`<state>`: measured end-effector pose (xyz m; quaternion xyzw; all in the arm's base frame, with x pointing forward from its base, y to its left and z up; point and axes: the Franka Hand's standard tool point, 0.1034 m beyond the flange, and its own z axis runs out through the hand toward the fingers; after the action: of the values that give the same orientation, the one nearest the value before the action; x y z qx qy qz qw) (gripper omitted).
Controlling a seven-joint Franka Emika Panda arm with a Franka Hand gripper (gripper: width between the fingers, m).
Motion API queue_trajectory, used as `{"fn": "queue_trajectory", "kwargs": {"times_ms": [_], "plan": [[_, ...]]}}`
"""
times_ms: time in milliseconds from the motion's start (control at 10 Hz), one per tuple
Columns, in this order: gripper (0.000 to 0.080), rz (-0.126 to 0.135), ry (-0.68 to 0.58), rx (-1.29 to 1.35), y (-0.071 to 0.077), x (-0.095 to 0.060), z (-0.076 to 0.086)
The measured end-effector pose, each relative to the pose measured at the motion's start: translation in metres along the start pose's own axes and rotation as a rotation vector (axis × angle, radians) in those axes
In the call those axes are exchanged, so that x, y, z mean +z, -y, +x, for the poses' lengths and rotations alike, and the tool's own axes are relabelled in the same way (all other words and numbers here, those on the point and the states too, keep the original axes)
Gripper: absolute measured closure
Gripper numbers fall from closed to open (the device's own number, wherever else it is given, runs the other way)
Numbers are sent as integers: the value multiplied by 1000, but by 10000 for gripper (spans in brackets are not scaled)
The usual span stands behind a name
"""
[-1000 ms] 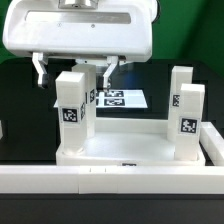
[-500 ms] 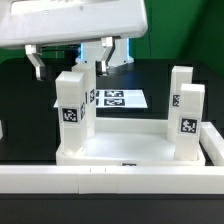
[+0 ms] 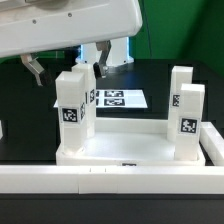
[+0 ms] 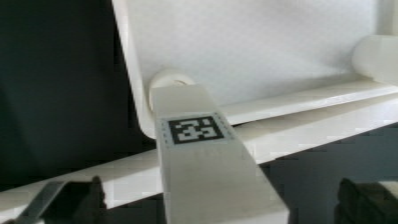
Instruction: Assemble desk
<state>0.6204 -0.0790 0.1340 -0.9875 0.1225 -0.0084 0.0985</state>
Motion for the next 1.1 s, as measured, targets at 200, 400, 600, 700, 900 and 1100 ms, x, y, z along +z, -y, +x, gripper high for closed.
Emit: {"fn": "queue_trajectory", "kwargs": {"times_ms": [200, 400, 600, 700, 900, 1100], "plan": [[150, -23, 41, 9, -8, -1, -2], [150, -92, 46, 55, -8, 7, 15], [150, -93, 48, 51, -11, 12, 15], [150, -92, 50, 50, -9, 15, 14], [150, -91, 52, 66, -7, 17, 13], [407, -92, 52, 66, -7, 17, 13]]}}
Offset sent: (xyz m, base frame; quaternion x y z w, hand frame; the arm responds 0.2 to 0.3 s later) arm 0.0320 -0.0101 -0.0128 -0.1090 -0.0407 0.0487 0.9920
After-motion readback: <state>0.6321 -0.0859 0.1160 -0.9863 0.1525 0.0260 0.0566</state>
